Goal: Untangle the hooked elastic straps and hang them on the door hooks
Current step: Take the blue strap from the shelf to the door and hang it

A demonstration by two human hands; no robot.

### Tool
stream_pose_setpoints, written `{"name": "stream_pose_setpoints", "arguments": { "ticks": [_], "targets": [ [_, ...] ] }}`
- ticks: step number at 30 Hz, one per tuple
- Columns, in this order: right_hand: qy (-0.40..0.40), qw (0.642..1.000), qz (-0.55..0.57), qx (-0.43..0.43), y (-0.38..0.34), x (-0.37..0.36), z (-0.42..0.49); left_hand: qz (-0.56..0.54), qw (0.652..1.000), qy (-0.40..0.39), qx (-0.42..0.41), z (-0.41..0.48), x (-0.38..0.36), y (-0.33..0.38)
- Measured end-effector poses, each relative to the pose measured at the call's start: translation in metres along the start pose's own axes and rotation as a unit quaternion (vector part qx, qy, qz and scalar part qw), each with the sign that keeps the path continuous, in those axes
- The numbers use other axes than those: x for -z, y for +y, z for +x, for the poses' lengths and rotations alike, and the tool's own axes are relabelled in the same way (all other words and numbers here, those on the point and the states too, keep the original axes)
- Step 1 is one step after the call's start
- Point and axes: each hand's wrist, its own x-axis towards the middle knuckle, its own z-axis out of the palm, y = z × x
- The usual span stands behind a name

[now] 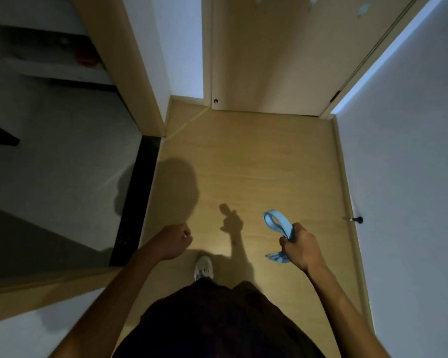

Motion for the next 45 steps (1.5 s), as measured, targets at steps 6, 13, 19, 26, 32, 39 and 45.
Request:
{"name": "stream_pose_setpoints", "arguments": {
  "ticks": [6,13,19,26,32,39,45],
  "targets": [
    [0.003,0.998,0.019,-0.053,0.005,0.031,0.065,0.025,0.997,0.021,-0.068,0.086,0.069,0.086],
    [-0.008,0.998,0.012,-0.055,-0.004,0.08,0.175,0.019,0.997,0.036,-0.071,0.172,0.129,0.162],
    [-0.019,1.0,0.001,-0.02,-0.05,0.139,0.27,0.007,1.0,0.024,-0.017,0.21,0.164,0.191],
    [-0.008,0.999,0.005,0.053,-0.122,0.184,0.367,-0.025,0.999,0.019,0.028,0.262,0.203,0.193],
    [0.003,0.998,0.016,0.056,-0.178,0.2,0.444,-0.043,0.999,0.005,0.015,0.337,0.265,0.2],
    [-0.015,1.0,0.002,0.011,-0.217,0.223,0.499,-0.031,0.998,0.031,-0.037,0.416,0.369,0.243],
    [-0.014,1.0,-0.001,-0.004,-0.23,0.241,0.541,-0.019,0.993,0.079,-0.089,0.477,0.439,0.299]
  ]
}}
